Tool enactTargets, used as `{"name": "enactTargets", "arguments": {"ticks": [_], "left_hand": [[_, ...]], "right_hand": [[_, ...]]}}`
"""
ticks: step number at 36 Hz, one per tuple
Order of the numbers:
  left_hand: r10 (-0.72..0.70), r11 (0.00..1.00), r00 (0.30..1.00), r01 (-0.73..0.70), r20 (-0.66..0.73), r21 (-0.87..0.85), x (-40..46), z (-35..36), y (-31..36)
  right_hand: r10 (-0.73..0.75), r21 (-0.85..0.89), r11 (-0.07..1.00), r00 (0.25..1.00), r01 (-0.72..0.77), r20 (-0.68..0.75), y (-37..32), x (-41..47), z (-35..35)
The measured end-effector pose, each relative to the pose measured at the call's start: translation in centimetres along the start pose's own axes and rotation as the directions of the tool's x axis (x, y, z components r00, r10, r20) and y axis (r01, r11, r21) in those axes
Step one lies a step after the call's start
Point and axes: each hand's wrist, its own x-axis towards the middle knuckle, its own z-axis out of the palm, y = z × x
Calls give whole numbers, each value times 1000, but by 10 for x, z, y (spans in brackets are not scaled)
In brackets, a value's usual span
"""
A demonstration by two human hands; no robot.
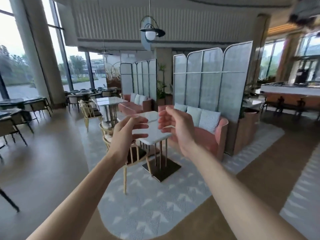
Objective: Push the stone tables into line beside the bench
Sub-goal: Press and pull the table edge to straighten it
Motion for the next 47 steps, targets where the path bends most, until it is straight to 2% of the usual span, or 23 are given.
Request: {"name": "enactTargets", "arguments": {"ticks": [8, 12, 21, 27, 33, 37, 41, 47], "left_hand": [[34, 998, 999, -34, 0, 58, 158, -6, -108], [40, 998, 998, -38, -41, 55, 234, -1, -140], [-18, 997, 989, 28, -146, 71, 412, 6, -246], [-44, 998, 984, 53, -171, 44, 521, 29, -348], [-137, 990, 977, 143, -160, 22, 632, 58, -462], [-205, 977, 954, 212, -221, 10, 705, 58, -523], [-288, 950, 912, 310, -293, 30, 749, 44, -578], [-415, 855, 809, 503, -417, 126, 781, 1, -669]], "right_hand": [[-31, 10, 999, 999, 30, 43, 106, 175, -19], [-23, 1, 1000, 997, 23, 68, 139, 256, -26], [38, -42, 999, 992, -33, 117, 237, 432, -52], [86, -130, 989, 994, -76, 74, 328, 531, -89], [202, -245, 951, 979, -190, 28, 426, 639, -123], [277, -256, 929, 961, -268, -1, 480, 711, -142], [362, -237, 901, 931, -364, -55, 531, 766, -158], [514, -285, 820, 858, -496, -17, 642, 840, -167]]}}
